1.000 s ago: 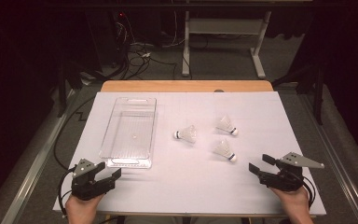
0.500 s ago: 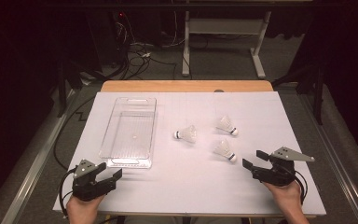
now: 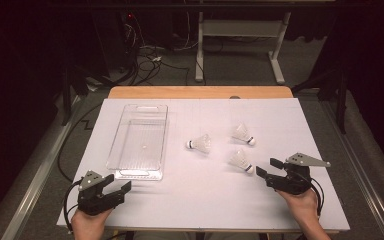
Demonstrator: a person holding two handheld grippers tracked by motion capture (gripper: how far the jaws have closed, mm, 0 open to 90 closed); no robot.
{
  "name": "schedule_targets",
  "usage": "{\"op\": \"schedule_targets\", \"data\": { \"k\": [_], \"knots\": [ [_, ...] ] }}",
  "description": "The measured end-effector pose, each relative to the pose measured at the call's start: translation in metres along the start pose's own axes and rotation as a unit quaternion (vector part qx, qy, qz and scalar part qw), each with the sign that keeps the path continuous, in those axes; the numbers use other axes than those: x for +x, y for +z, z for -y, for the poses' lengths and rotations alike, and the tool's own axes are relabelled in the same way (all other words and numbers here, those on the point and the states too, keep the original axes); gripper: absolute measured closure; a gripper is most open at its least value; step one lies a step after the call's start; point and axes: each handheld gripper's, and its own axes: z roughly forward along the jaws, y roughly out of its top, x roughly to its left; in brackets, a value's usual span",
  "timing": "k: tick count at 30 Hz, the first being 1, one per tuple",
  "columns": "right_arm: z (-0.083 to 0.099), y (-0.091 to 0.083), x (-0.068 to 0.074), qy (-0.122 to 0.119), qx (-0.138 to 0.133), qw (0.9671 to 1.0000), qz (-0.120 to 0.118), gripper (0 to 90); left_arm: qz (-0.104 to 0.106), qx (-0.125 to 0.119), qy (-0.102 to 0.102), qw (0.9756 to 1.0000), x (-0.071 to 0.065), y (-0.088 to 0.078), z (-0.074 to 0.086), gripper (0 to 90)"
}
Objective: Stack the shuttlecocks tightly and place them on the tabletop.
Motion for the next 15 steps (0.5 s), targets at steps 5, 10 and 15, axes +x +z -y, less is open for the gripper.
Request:
{"op": "schedule_targets", "data": {
  "k": [5,10,15],
  "knots": [
    [-0.003,0.004,0.001,0.0,-0.001,1.0,0.004,32.3,0.0,0.0,0.0,1.0,0.0,0.0,0.0,30.3],
    [-0.008,0.008,0.001,0.003,0.001,1.0,0.004,32.7,0.001,0.0,-0.001,1.0,0.0,0.001,0.0,30.2],
    [-0.014,0.011,0.002,-0.006,0.003,1.0,0.003,33.6,0.0,0.001,-0.001,1.0,0.001,0.001,0.0,30.2]
  ]
}}
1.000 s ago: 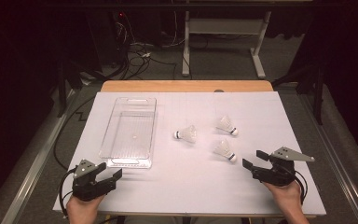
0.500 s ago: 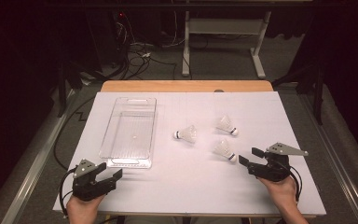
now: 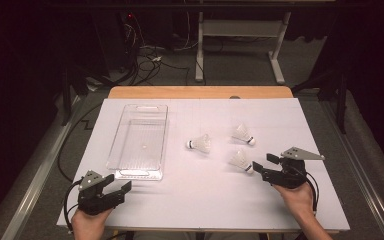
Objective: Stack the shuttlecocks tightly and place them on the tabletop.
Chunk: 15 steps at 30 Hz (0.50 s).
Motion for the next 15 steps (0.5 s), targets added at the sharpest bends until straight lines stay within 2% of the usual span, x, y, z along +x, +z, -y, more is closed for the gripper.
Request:
{"op": "schedule_targets", "data": {
  "k": [7,15],
  "knots": [
    [-0.01,0.006,0.002,-0.004,0.007,1.0,0.0,34.3,0.0,-0.001,0.0,1.0,0.0,0.0,0.0,30.3],
    [-0.019,0.014,0.001,0.003,0.021,0.9998,0.0,36.0,0.001,-0.001,0.0,1.0,0.0,0.0,0.0,30.2]
  ]
}}
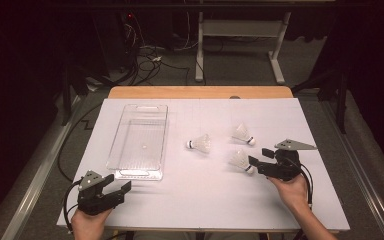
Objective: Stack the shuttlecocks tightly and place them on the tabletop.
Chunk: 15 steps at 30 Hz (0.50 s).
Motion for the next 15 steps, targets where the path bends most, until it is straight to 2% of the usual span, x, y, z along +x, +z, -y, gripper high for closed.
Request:
{"op": "schedule_targets", "data": {
  "k": [6,15],
  "knots": [
    [-0.008,0.004,0.001,0.008,0.013,0.9999,-0.007,37.3,0.001,0.001,0.001,1.0,0.0,0.0,0.0,30.3],
    [-0.025,0.015,0.004,0.006,0.039,0.9992,-0.01,39.6,0.001,0.001,0.001,1.0,0.0,0.0,0.0,30.3]
  ]
}}
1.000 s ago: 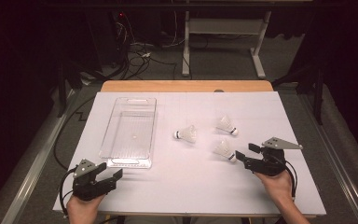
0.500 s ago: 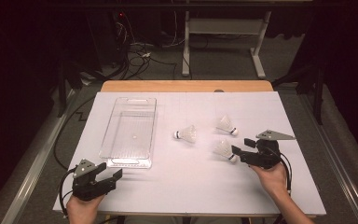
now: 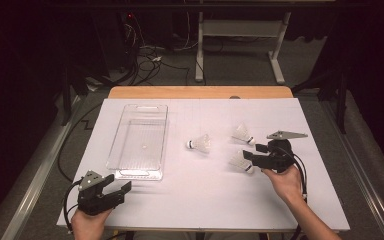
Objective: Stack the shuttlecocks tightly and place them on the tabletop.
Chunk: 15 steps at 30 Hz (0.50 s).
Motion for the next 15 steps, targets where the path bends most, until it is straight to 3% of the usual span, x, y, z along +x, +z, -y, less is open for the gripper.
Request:
{"op": "schedule_targets", "data": {
  "k": [15],
  "knots": [
    [-0.015,0.013,-0.001,0.007,0.031,0.9995,0.005,42.0,0.0,-0.001,0.001,1.0,0.0,0.0,0.0,30.2]
  ]
}}
